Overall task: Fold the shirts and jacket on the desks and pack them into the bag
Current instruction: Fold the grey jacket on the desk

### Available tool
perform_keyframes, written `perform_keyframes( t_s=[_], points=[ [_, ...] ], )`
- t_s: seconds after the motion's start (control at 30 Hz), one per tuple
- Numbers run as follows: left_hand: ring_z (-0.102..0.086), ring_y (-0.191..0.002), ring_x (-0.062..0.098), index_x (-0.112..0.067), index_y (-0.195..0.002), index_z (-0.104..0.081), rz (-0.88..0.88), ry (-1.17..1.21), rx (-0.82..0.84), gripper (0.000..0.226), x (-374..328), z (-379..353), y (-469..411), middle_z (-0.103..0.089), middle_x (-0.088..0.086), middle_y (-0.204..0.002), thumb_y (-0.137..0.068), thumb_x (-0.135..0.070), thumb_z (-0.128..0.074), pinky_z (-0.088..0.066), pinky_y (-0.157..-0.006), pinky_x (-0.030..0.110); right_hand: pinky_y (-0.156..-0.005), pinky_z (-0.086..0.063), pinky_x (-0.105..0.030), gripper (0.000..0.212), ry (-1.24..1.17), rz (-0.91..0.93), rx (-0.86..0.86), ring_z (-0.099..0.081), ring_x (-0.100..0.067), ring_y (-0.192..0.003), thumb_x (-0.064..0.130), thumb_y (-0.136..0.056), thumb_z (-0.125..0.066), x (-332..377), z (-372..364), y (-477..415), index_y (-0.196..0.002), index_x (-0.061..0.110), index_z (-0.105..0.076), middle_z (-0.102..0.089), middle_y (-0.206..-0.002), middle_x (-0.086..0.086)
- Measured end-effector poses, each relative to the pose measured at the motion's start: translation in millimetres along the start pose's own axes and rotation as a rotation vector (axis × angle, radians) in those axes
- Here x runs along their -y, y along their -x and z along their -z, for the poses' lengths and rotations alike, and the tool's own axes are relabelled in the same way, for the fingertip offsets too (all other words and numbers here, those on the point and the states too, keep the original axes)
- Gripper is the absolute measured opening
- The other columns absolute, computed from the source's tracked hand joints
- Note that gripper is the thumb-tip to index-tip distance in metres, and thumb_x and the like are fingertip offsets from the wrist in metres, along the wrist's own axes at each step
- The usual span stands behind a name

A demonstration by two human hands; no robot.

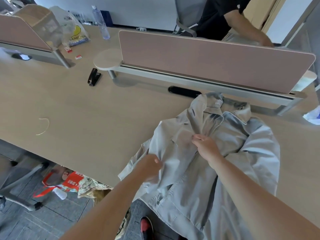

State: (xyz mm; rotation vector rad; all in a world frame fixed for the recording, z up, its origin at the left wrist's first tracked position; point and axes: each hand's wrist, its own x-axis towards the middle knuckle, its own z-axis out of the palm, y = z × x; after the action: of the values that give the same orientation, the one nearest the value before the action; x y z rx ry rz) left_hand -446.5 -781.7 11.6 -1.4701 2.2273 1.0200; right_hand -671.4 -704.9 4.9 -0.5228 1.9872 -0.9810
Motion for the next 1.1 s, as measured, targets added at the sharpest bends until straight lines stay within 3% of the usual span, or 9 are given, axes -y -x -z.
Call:
perform_keyframes(
  t_s=[0.1,0.2,0.4,0.47,0.57,0.7,0.83,0.93,1.1],
  points=[
    [-0.069,-0.068,0.017,-0.026,-0.097,-0.056,0.048,0.380,-0.313,0.012,-15.8,11.9,-10.1,-0.059,0.007,-0.107,-0.093,-0.037,-0.059,-0.053,-0.069,0.033,-0.060,-0.040,-0.014,0.024,-0.012,0.026,-0.087,-0.062,-0.028,-0.100,0.024,-0.095,-0.057,2.3,0.9,-2.3,-0.114,0.017,-0.070,-0.061,-0.122,-0.013],
    [-0.064,-0.048,0.012,-0.021,-0.100,-0.056,0.008,0.708,-0.298,0.005,-40.4,38.8,-26.6,-0.062,0.011,-0.088,-0.099,-0.025,-0.054,-0.047,-0.057,0.029,-0.078,-0.042,-0.023,0.033,-0.020,0.084,-0.095,-0.058,-0.018,-0.111,0.030,-0.097,-0.054,12.5,3.4,-9.9,-0.126,0.022,-0.067,-0.059,-0.132,-0.002],
    [-0.066,-0.069,0.023,-0.008,-0.114,-0.062,0.086,1.012,-0.134,0.027,-64.1,48.7,-70.2,-0.062,0.011,-0.107,-0.093,0.008,-0.059,-0.061,-0.063,0.030,-0.076,-0.056,-0.037,0.042,-0.181,0.029,-0.061,-0.060,-0.017,-0.071,0.021,-0.096,-0.057,39.8,-4.9,-43.1,-0.138,0.019,-0.058,-0.065,-0.088,-0.002],
    [-0.067,-0.082,0.027,0.000,-0.117,-0.062,0.104,1.011,-0.080,0.031,-63.2,42.4,-80.0,-0.065,0.019,-0.114,-0.090,0.013,-0.059,-0.060,-0.084,0.039,-0.086,-0.058,-0.048,0.038,-0.135,0.011,-0.065,-0.061,-0.022,-0.072,0.019,-0.093,-0.059,41.3,-9.0,-54.5,-0.129,0.005,-0.063,-0.067,-0.087,-0.011],
    [-0.065,-0.088,0.026,0.003,-0.105,-0.063,0.155,1.093,-0.072,0.018,-61.6,36.1,-85.2,-0.065,0.016,-0.096,-0.092,0.012,-0.053,-0.057,-0.093,0.042,-0.064,-0.046,-0.039,0.034,-0.025,0.012,-0.077,-0.053,-0.029,-0.070,0.025,-0.090,-0.062,38.1,-8.4,-62.5,-0.093,-0.009,-0.062,-0.057,-0.077,-0.014],
    [-0.064,-0.072,0.022,-0.003,-0.085,-0.065,0.250,1.285,-0.232,0.022,-47.0,30.2,-97.9,-0.065,0.013,-0.076,-0.093,0.010,-0.049,-0.057,-0.082,0.032,-0.055,-0.024,-0.033,0.035,-0.074,-0.008,-0.171,-0.034,-0.020,-0.063,0.025,-0.089,-0.063,22.2,1.6,-73.5,-0.067,0.012,-0.039,-0.034,-0.065,-0.003],
    [-0.068,-0.081,0.026,-0.014,-0.081,-0.076,0.270,1.131,-0.254,0.015,-18.8,15.1,-121.1,-0.074,0.007,-0.076,-0.071,-0.008,-0.067,-0.056,-0.088,0.039,-0.072,-0.044,-0.038,0.023,-0.471,-0.084,-0.161,-0.050,-0.020,-0.072,0.021,-0.084,-0.067,-2.7,11.7,-84.9,-0.070,0.017,-0.050,-0.050,-0.071,-0.002],
    [-0.063,-0.075,0.028,-0.013,-0.067,-0.073,0.293,0.834,-0.157,0.021,2.0,-4.5,-145.0,-0.067,0.008,-0.069,-0.054,-0.028,-0.066,-0.051,-0.075,0.037,-0.090,-0.054,-0.037,0.008,-0.655,-0.242,-0.055,-0.065,-0.022,-0.090,0.009,-0.098,-0.059,-15.5,20.9,-88.8,-0.102,0.003,-0.062,-0.064,-0.097,-0.012],
    [-0.052,-0.065,0.021,-0.013,-0.092,-0.062,0.168,0.546,-0.287,0.011,-65.2,45.8,-108.0,-0.055,0.009,-0.092,-0.090,-0.011,-0.052,-0.041,-0.049,0.024,-0.077,-0.058,-0.037,0.033,-0.502,-0.230,-0.119,-0.065,-0.022,-0.082,0.009,-0.099,-0.057,-7.5,37.3,-88.5,-0.129,-0.004,-0.054,-0.062,-0.091,-0.011]
  ],
)
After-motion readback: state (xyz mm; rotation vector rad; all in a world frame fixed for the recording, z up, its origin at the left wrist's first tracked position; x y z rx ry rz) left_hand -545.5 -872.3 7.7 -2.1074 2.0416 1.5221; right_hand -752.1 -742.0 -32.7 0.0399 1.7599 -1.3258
